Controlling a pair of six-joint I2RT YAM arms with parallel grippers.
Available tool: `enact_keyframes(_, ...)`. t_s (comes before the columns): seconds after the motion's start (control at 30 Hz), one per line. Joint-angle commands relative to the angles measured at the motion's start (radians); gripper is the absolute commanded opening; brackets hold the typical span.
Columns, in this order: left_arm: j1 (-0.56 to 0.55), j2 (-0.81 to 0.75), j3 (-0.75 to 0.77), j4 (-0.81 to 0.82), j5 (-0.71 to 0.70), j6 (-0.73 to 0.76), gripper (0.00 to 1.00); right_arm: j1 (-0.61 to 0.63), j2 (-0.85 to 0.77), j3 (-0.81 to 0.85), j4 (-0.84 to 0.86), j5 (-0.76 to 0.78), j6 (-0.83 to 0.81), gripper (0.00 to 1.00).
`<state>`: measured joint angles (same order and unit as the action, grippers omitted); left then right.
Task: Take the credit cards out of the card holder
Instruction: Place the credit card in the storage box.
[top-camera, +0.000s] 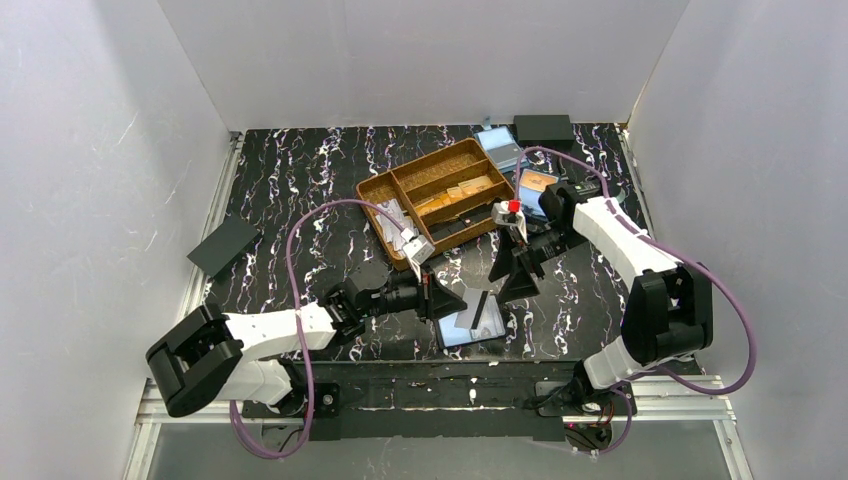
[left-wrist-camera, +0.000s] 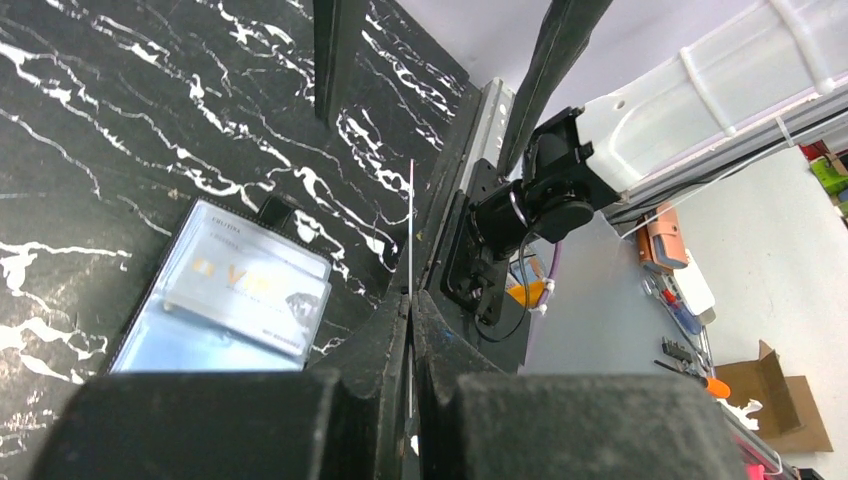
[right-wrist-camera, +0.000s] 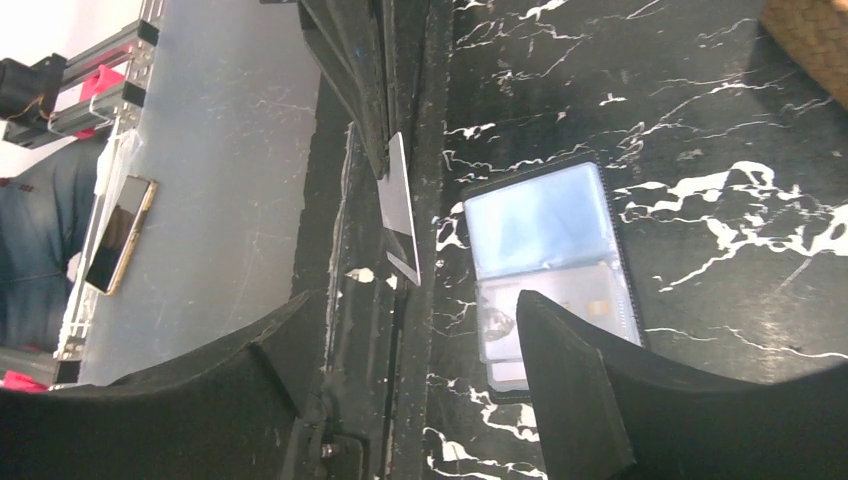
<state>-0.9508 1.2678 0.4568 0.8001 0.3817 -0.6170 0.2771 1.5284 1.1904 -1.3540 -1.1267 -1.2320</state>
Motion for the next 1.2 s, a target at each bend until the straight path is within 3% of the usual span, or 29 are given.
enact_keyframes(0.0, 0.002, -0.020, 0.061, -0.028, 0.044, 0.057, 0.00, 0.046, -0.043, 0.024, -0.059, 0.006, -0.011, 0.79)
enact_keyframes(0.13, -0.007, -0.015, 0.083, -0.033, 0.048, 0.062, 0.00, 0.092, -0.066, 0.012, -0.016, 0.020, 0.055, 0.71)
enact_keyframes(0.23, -0.011, -0.007, 0.095, -0.037, 0.044, 0.063, 0.00, 0.128, -0.081, 0.011, 0.024, 0.023, 0.116, 0.58)
enact_keyframes(0.47, -0.013, -0.025, 0.088, -0.056, -0.055, 0.014, 0.00, 0.181, -0.143, -0.024, 0.190, 0.093, 0.282, 0.01)
enact_keyframes(0.53, -0.013, -0.049, 0.067, -0.058, -0.103, -0.014, 0.07, 0.182, -0.169, -0.040, 0.238, 0.121, 0.331, 0.01)
enact_keyframes(0.63, -0.013, -0.095, 0.024, -0.058, -0.179, -0.089, 0.27, 0.182, -0.223, -0.080, 0.309, 0.161, 0.397, 0.01)
enact_keyframes(0.9, -0.010, -0.277, -0.149, -0.052, -0.401, -0.340, 0.94, 0.180, -0.356, -0.178, 0.404, 0.266, 0.443, 0.01)
enact_keyframes(0.97, -0.008, -0.322, -0.191, -0.050, -0.429, -0.410, 0.98, 0.180, -0.376, -0.187, 0.422, 0.282, 0.445, 0.01)
enact_keyframes(1.17, -0.005, -0.425, -0.310, -0.044, -0.468, -0.651, 0.98, 0.180, -0.396, -0.187, 0.426, 0.297, 0.385, 0.01)
